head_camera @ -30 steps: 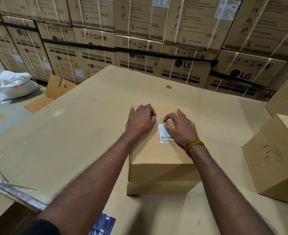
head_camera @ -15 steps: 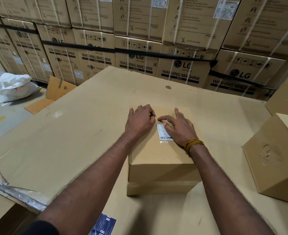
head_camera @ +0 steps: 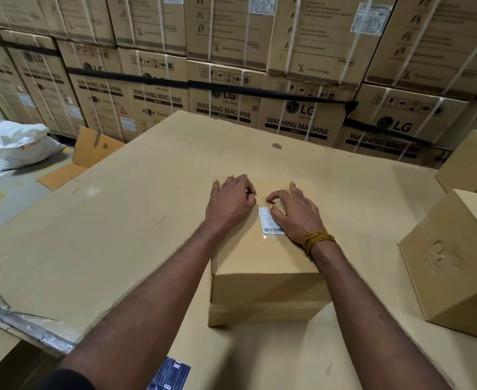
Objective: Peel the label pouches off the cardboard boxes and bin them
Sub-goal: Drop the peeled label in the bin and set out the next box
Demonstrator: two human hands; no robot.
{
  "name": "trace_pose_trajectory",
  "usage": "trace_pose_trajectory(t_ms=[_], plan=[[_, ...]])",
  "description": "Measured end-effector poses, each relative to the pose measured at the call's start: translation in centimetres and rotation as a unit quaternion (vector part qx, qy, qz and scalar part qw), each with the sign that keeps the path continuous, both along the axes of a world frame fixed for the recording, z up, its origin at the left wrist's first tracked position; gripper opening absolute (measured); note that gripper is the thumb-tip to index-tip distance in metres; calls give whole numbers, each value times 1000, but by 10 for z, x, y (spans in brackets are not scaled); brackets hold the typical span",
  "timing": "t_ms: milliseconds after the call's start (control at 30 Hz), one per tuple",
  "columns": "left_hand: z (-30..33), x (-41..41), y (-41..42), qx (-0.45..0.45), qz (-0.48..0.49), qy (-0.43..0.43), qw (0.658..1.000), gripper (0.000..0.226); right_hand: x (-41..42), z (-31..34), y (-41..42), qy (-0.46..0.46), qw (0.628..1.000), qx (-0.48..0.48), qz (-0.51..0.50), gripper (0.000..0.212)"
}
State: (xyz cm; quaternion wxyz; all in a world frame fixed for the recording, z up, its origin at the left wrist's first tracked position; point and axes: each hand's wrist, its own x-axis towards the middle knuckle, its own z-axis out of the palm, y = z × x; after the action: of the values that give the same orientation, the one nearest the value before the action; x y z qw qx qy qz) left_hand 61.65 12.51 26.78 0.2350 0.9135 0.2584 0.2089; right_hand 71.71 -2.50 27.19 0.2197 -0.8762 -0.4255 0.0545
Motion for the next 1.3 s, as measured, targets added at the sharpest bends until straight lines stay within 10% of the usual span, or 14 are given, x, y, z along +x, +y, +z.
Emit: trace_pose_trajectory(t_ms=[1300], plan=[[1,-1,-1,0,-1,4,1000,12,-3,5,-3,-8,999,-21,24,38]])
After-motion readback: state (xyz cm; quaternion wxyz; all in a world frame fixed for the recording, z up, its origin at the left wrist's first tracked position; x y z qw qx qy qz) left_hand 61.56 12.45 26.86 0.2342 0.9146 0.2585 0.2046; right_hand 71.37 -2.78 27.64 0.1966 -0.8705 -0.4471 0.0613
